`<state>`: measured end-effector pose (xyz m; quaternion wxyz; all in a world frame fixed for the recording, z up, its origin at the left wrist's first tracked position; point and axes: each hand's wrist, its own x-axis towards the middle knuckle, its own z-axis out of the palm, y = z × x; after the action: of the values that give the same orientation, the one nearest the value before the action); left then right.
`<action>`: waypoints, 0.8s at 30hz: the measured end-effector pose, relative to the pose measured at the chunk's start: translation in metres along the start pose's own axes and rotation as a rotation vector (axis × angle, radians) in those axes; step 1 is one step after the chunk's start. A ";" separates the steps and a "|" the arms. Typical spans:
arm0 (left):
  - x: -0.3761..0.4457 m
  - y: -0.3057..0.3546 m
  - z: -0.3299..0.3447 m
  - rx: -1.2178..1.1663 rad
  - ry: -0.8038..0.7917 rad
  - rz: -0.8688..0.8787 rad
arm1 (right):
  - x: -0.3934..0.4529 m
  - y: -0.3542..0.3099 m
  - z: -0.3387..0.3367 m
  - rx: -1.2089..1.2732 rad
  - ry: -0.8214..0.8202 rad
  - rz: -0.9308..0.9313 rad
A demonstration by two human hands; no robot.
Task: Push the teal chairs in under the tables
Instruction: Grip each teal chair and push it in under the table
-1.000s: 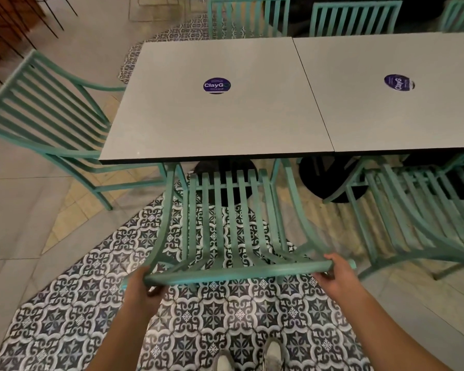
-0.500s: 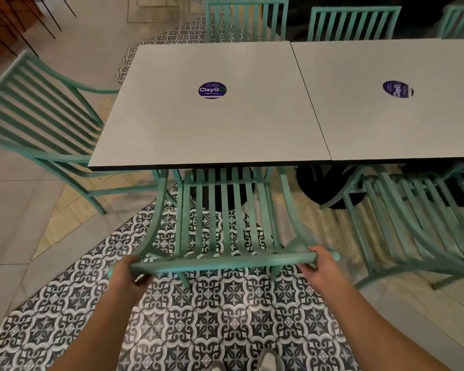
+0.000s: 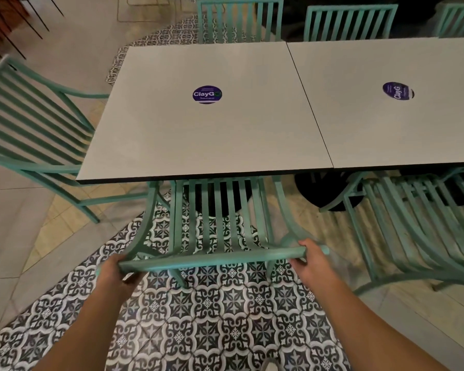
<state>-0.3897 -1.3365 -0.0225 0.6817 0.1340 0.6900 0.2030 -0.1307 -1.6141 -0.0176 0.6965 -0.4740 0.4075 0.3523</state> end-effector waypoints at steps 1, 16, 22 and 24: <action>0.002 0.003 0.001 0.009 -0.005 0.012 | 0.001 0.004 -0.002 -0.128 0.010 -0.072; 0.005 0.011 0.000 0.028 0.019 0.006 | 0.013 0.011 0.003 -0.038 0.054 -0.053; 0.004 0.013 -0.001 0.050 0.019 0.006 | 0.013 0.013 0.002 -0.024 0.050 -0.061; 0.005 0.013 -0.001 0.045 0.015 0.005 | 0.013 0.013 0.002 -0.020 0.050 -0.066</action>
<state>-0.3919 -1.3234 -0.0208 0.6729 0.1496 0.6991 0.1902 -0.1365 -1.6068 -0.0336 0.6927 -0.5027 0.4054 0.3211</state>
